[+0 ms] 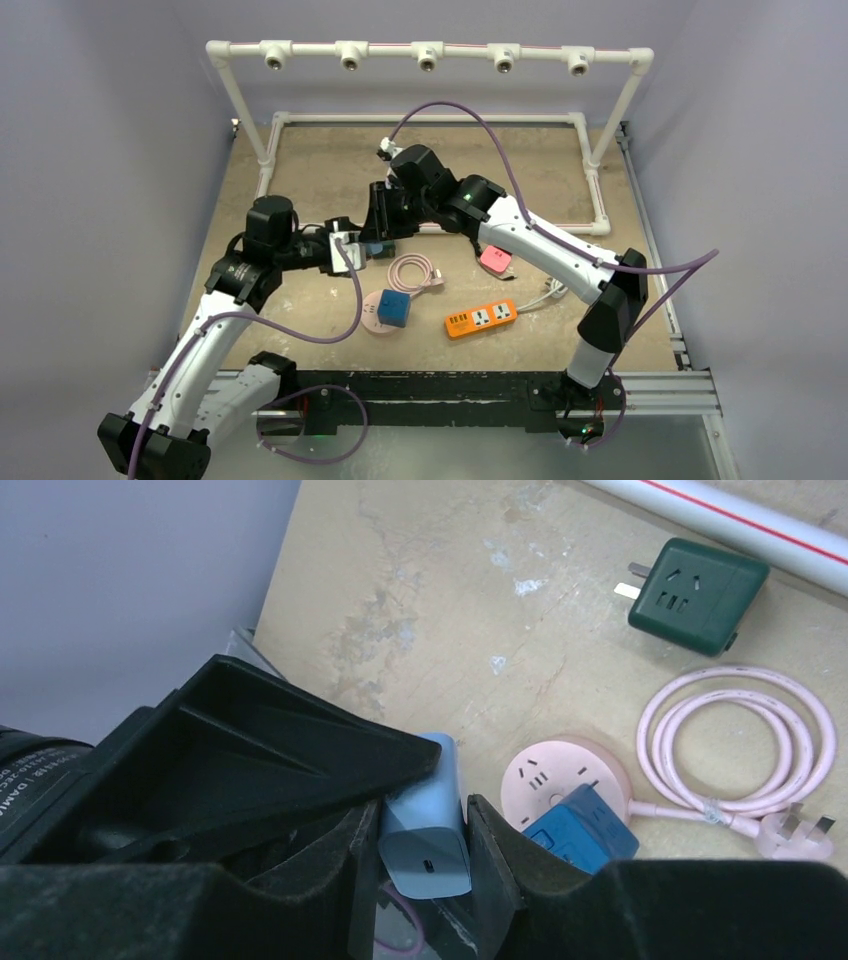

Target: Insert the plug

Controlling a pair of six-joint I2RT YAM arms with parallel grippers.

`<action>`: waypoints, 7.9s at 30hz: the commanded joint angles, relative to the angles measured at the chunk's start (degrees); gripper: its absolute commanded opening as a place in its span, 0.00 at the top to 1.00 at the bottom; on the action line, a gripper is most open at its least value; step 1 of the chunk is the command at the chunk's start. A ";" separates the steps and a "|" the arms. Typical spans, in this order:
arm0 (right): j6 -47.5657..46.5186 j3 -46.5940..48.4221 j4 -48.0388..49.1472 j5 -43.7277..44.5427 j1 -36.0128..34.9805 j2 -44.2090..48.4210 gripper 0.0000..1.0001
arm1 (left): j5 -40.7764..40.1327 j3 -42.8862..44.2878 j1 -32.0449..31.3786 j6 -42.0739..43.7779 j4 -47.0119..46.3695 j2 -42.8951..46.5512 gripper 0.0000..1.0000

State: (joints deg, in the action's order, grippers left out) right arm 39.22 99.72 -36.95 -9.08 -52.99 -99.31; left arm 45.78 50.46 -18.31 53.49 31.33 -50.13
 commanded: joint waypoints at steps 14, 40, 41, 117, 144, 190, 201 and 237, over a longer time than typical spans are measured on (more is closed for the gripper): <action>1.77 1.62 2.70 -1.64 -0.35 1.27 0.59 | -3.83 1.10 -1.38 -2.06 -4.81 -0.87 1.00; -2.35 -8.46 -11.49 11.51 1.92 8.97 1.00 | -11.61 -4.24 -1.29 29.46 17.11 -5.32 0.07; -2.20 -10.05 -12.21 12.00 1.93 9.72 1.00 | -12.64 -5.25 -1.35 31.35 16.84 -6.05 0.11; -12.77 -3.81 -24.58 19.04 -17.80 3.78 1.00 | -31.24 1.29 11.72 -36.43 -5.29 -9.04 0.01; -16.75 -3.19 -21.30 15.73 -21.28 -9.97 1.00 | -24.53 -2.71 25.29 -45.98 -10.92 -18.87 0.01; -22.35 -4.66 -20.88 15.66 -18.33 -12.85 1.00 | -20.52 -4.18 25.41 -41.14 -11.88 -17.68 0.12; -21.56 -4.01 -20.19 16.84 -18.38 -14.32 1.00 | -20.47 -3.96 25.42 -41.28 -11.73 -17.56 0.12; -19.80 -4.03 -20.25 20.15 -18.38 -16.05 1.00 | -19.80 -4.83 25.41 -41.17 -12.00 -16.93 0.14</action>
State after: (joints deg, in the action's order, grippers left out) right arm 18.65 96.66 -57.43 8.05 -71.61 -113.99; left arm 24.43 46.04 6.68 11.60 21.39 -68.23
